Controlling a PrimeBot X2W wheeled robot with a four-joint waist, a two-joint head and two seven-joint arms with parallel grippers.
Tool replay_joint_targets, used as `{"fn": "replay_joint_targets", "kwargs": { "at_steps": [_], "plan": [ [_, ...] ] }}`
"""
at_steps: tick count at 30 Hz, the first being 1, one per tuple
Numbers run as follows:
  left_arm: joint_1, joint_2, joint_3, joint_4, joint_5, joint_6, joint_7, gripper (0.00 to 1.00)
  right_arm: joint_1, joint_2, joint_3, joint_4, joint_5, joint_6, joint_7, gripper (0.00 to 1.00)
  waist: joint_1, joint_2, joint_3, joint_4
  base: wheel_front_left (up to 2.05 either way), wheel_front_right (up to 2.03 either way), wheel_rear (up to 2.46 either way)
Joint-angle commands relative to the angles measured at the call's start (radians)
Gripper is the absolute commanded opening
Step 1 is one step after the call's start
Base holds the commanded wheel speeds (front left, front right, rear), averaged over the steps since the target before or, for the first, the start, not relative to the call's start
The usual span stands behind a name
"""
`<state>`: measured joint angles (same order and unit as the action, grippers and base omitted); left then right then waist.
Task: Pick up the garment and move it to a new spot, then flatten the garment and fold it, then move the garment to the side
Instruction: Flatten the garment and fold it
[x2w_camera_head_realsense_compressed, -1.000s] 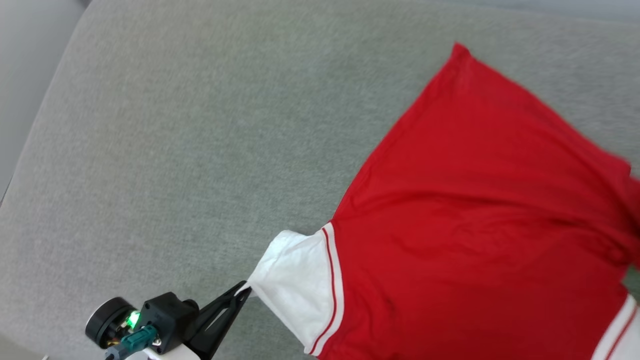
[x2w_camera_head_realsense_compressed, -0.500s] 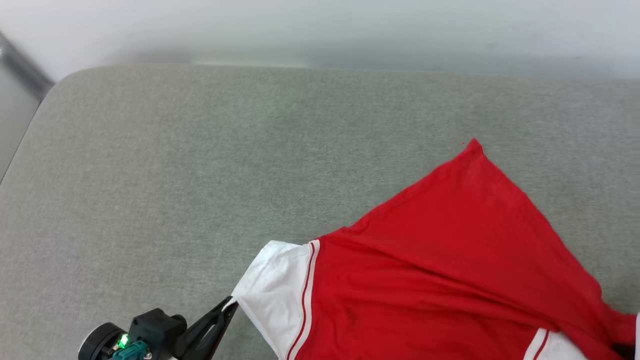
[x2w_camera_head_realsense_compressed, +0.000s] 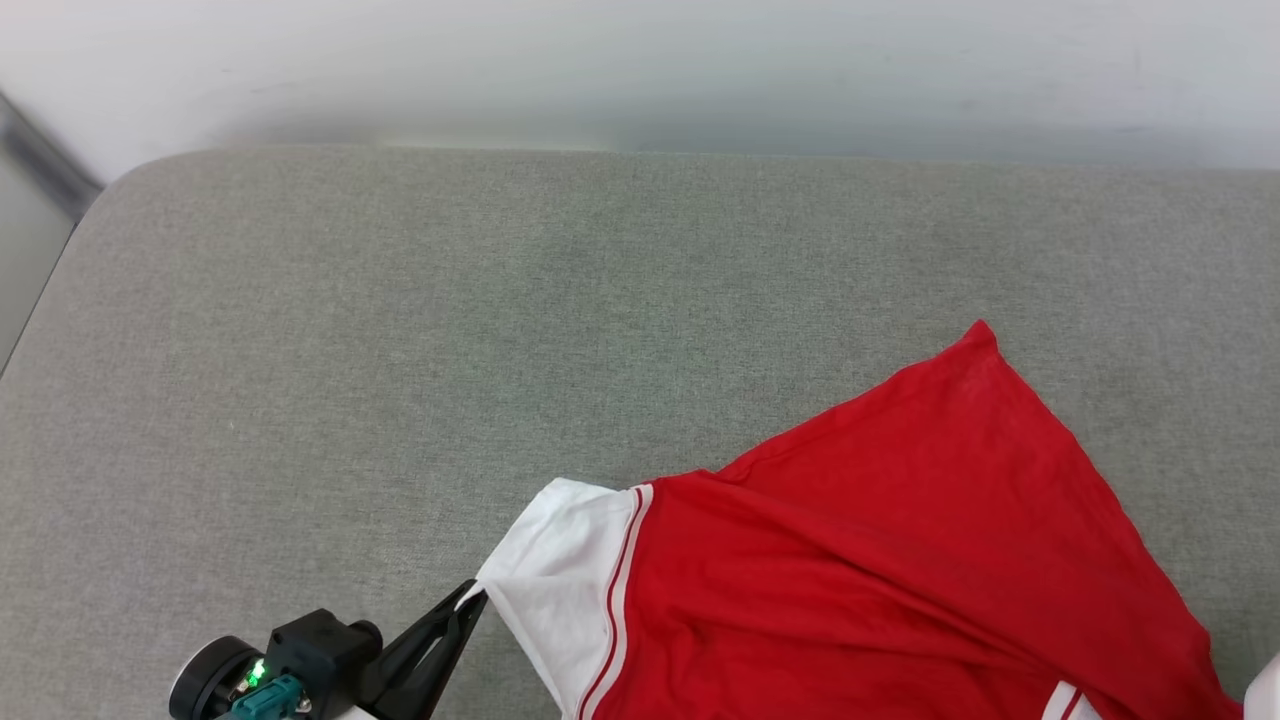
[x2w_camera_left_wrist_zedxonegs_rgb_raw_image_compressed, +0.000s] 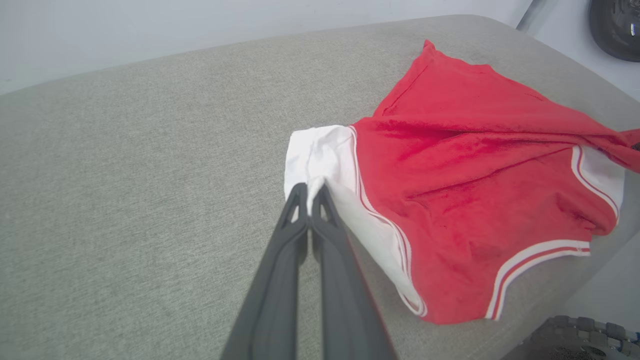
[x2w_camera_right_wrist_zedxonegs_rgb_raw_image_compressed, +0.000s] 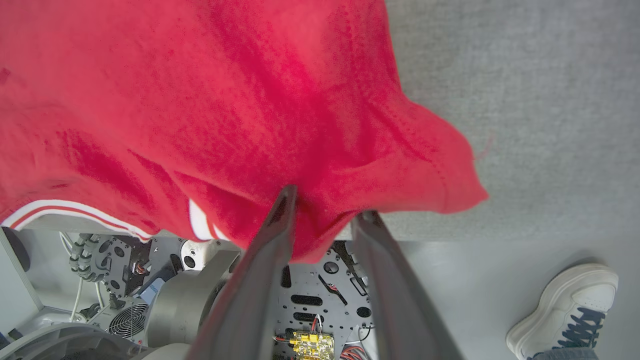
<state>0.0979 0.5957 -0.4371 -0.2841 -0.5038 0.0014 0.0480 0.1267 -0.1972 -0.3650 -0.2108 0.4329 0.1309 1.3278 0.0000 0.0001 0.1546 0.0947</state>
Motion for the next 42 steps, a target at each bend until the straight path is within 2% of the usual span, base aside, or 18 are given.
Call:
{"fn": "replay_joint_targets", "kwargs": {
  "at_steps": [1, 8, 13, 21, 26, 32, 42],
  "plan": [
    [-0.007, 0.003, 0.002, -0.003, 0.005, 0.005, -0.006, 0.0, -0.017, -0.015, 0.005, -0.006, 0.012, 0.0, -0.004, 1.0, 0.0, -0.0001, 0.002, 0.003, 0.0, 0.0, 0.0],
    [-0.026, 0.008, 0.003, -0.027, 0.013, 0.006, -0.009, 0.0, -0.148, -0.08, 0.025, -0.096, 0.095, 0.0, 0.024, 1.0, 0.0, -0.0001, 0.034, 0.03, 0.0, 0.0, 0.0],
    [-0.052, 0.01, -0.003, -0.057, 0.026, 0.0, -0.006, 0.0, -0.304, -0.112, 0.074, -0.128, 0.098, 0.0, 0.036, 1.0, 0.0, -0.0001, 0.094, 0.069, 0.0, 0.0, 0.0],
    [-0.124, -0.007, -0.027, -0.085, 0.046, -0.024, -0.007, 0.0, -0.528, -0.15, 0.182, 0.008, -0.013, 0.0, 0.023, 1.0, 0.0, -0.0001, 0.202, 0.159, 0.0, 0.0, 0.0],
    [-0.157, -0.029, -0.045, -0.082, 0.053, -0.034, -0.017, 0.0, -0.612, -0.181, 0.199, 0.129, -0.081, 0.0, -0.009, 1.0, 0.0, -0.0001, 0.247, 0.211, 0.0, 0.0, 0.0],
    [-0.177, -0.05, -0.067, -0.069, 0.059, -0.044, -0.03, 0.0, -0.661, -0.201, 0.203, 0.236, -0.125, 0.0, -0.038, 1.0, 0.0, -0.0001, 0.28, 0.245, 0.0, 0.0, 0.0],
    [-0.212, -0.062, -0.083, -0.051, 0.057, -0.06, -0.051, 0.0, -0.677, -0.196, 0.207, 0.326, -0.151, 0.0, -0.064, 1.0, 0.0, -0.0001, 0.328, 0.272, 0.0, 0.0, 0.0]
  ]
}}
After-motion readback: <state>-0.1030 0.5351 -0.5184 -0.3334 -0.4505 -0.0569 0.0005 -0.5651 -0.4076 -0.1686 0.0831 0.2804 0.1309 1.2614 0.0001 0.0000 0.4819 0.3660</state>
